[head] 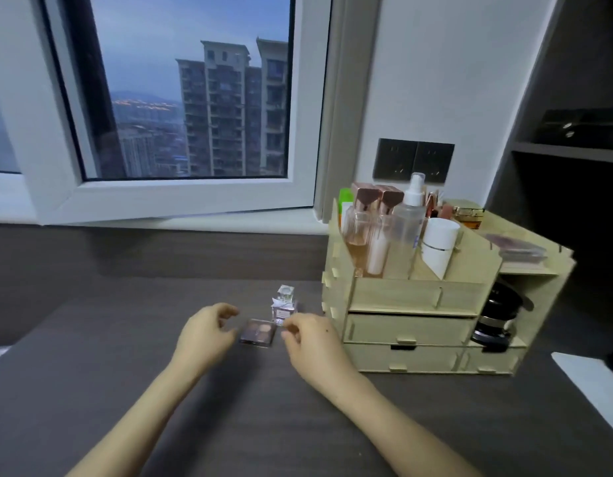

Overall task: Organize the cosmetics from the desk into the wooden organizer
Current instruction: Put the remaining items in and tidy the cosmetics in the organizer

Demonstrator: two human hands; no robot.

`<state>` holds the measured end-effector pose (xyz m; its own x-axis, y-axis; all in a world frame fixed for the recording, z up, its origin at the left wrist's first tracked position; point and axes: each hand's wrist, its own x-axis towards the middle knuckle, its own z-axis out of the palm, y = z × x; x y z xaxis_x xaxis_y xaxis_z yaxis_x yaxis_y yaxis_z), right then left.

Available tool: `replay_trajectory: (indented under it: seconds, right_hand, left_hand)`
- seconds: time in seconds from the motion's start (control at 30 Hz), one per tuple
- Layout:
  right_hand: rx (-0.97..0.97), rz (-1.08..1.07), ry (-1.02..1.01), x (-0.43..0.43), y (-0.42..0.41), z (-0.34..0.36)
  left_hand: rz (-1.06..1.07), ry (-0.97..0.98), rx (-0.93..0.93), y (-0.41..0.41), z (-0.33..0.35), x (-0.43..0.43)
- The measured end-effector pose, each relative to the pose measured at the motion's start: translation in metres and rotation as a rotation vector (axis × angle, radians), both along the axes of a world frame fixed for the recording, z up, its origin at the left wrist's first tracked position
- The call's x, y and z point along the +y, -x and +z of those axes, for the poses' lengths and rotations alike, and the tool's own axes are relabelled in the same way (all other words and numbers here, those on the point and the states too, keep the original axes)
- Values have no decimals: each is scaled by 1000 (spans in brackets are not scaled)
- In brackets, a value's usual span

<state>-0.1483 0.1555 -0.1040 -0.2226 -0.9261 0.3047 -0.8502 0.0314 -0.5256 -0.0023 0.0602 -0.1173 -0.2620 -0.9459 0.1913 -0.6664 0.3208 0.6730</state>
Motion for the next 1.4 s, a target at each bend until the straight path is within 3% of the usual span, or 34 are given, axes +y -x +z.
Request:
replay_trajectory:
  seconds: [0.13, 0.33, 0.6, 0.73, 0.9, 1.03, 1.13, 1.27, 1.4]
  right_hand:
    - [153, -32, -133, -34, -15, -19]
    - [178, -60, -254, -57, -14, -37]
    - [230, -39, -243, -54, -13, -55]
    - [268, 11, -223, -48, -16, -59]
    - [172, 64, -169, -38, -14, -63]
    - [-62, 114, -45, -21, -12, -50]
    - [-85, 181, 22, 4, -9, -27]
    - [-98, 193, 258, 47, 8, 5]
    - [-114, 8, 544, 88, 51, 37]
  left_hand:
    - [-126, -58, -128, 11, -17, -12]
    - [-226, -109, -399, 24, -32, -34]
    - [-268, 43, -524, 7, -34, -51]
    - [-342, -47, -600, 9, -26, -53]
    - [-438, -60, -510, 12, -11, -48]
    - [-505, -126, -298, 1, -3, -27]
    - [-535, -62, -174, -9, 16, -9]
    - [-659, -78, 81, -6, 51, 21]
    - [-730, 35, 264, 27, 78, 48]
